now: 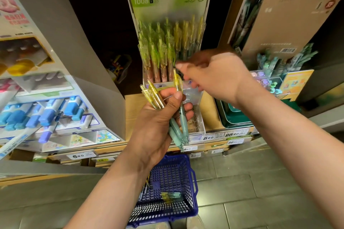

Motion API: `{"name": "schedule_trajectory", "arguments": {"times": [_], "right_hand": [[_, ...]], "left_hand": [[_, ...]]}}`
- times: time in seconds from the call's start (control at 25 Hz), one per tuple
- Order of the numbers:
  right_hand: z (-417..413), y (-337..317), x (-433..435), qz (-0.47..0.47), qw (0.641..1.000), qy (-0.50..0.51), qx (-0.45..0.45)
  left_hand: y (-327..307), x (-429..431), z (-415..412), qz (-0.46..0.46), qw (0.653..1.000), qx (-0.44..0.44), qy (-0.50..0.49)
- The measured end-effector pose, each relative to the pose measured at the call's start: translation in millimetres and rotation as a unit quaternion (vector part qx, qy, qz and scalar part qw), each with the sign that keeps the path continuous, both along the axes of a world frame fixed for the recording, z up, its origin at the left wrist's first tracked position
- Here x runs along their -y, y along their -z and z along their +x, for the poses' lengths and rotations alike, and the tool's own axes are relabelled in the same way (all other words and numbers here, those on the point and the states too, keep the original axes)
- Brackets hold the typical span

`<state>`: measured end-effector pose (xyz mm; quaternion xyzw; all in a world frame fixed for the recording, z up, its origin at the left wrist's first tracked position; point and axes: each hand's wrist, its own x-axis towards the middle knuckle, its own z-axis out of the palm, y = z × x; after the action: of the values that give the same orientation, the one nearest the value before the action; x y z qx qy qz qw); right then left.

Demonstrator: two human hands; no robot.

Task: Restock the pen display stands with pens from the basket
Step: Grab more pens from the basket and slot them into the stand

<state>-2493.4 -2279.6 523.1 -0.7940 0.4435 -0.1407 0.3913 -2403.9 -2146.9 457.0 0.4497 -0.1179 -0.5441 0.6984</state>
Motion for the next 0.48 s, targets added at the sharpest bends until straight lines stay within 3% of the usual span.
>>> {"name": "schedule_trajectory", "arguments": {"times": [0.08, 0.16, 0.32, 0.48], "right_hand": [[-7.1, 3.6, -13.7, 0.183, 0.980, -0.029, 0.074], [-10.6, 10.2, -16.6, 0.243, 0.963, -0.036, 0.112], [-9.8, 5.0, -6.8, 0.200, 0.950, 0.078, 0.226], [-16.2, -17.8, 22.0, 0.020, 0.951, 0.135, 0.278]], "left_hand": [[-1.4, 0.5, -1.7, -0.008, 1.000, 0.009, 0.012], [-1.4, 0.1, -2.3, -0.005, 0.999, 0.024, 0.022], [2.1, -1.2, -1.2, 0.047, 0.999, 0.001, 0.021], [1.7, -3.2, -2.0, 0.080, 0.997, 0.004, 0.018]]}}
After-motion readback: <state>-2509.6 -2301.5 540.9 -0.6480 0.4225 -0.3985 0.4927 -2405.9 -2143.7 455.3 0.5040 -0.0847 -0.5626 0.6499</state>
